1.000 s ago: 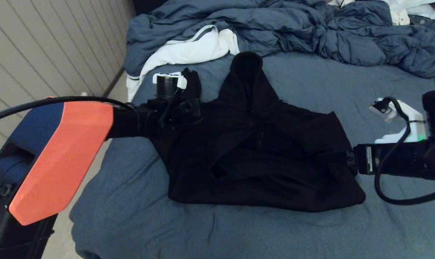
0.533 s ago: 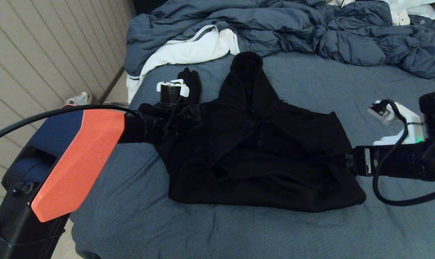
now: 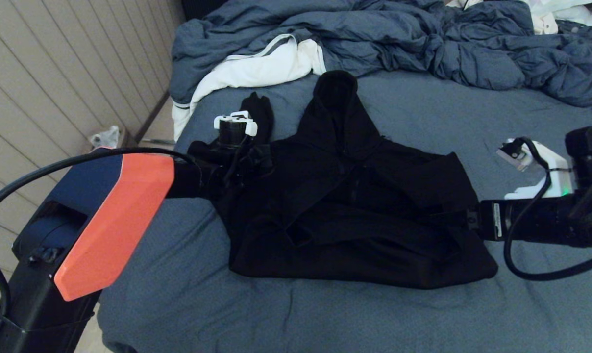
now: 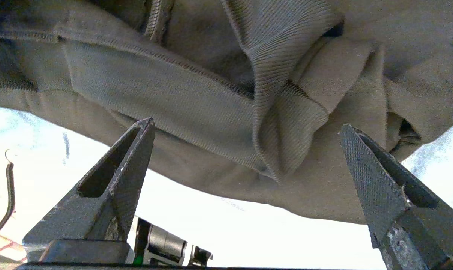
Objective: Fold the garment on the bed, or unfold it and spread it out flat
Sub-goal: Fold the black sweatshirt
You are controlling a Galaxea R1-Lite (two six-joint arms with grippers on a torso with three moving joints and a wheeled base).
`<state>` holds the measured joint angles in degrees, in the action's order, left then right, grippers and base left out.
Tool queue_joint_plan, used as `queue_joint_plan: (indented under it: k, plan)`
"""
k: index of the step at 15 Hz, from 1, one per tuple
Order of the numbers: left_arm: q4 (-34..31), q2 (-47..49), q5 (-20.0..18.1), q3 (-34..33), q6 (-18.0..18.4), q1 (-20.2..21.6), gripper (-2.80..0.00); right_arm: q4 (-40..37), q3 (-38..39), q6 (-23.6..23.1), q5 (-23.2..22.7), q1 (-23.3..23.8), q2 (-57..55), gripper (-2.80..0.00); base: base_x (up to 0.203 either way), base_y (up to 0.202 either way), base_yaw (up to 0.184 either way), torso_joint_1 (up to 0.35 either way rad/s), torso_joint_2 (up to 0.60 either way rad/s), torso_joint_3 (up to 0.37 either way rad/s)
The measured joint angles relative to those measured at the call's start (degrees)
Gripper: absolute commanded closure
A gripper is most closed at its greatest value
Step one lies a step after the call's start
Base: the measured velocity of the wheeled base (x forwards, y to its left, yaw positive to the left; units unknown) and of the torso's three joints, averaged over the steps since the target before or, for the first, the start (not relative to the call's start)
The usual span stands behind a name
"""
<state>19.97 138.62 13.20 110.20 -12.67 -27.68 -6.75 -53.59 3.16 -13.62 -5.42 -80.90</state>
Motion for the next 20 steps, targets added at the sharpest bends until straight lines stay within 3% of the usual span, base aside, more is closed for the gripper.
queue_joint_plan:
  k: [7, 11, 16, 20]
  plan:
    - [1.43, -3.53, 1.71, 0.33, 0.05, -0.62, 0.00, 0.01, 0.61, -0.02, 0.00, 0.00, 0.61, -2.80, 0.000, 0.000, 0.000, 0.000, 0.00, 0.000]
    - [1.36, -8.18, 4.88, -1.29, 0.00, -5.49, 0.00, 0.01, 1.19, 0.04, -0.05, 0.35, 1.77, -2.80, 0.000, 0.000, 0.000, 0.000, 0.00, 0.000]
    - [2.48, -15.33, 5.26, -10.74, -0.36, -12.83, 0.00, 0.00, 2.82, 0.04, -2.06, 0.90, 4.47, -2.80, 0.000, 0.000, 0.000, 0.000, 0.00, 0.000]
    - [6.35, -19.25, 7.14, -16.18, -0.34, -14.21, 0.00, 0.02, 3.84, 0.01, -2.17, 0.91, 6.26, -2.80, 0.000, 0.000, 0.000, 0.000, 0.00, 0.000]
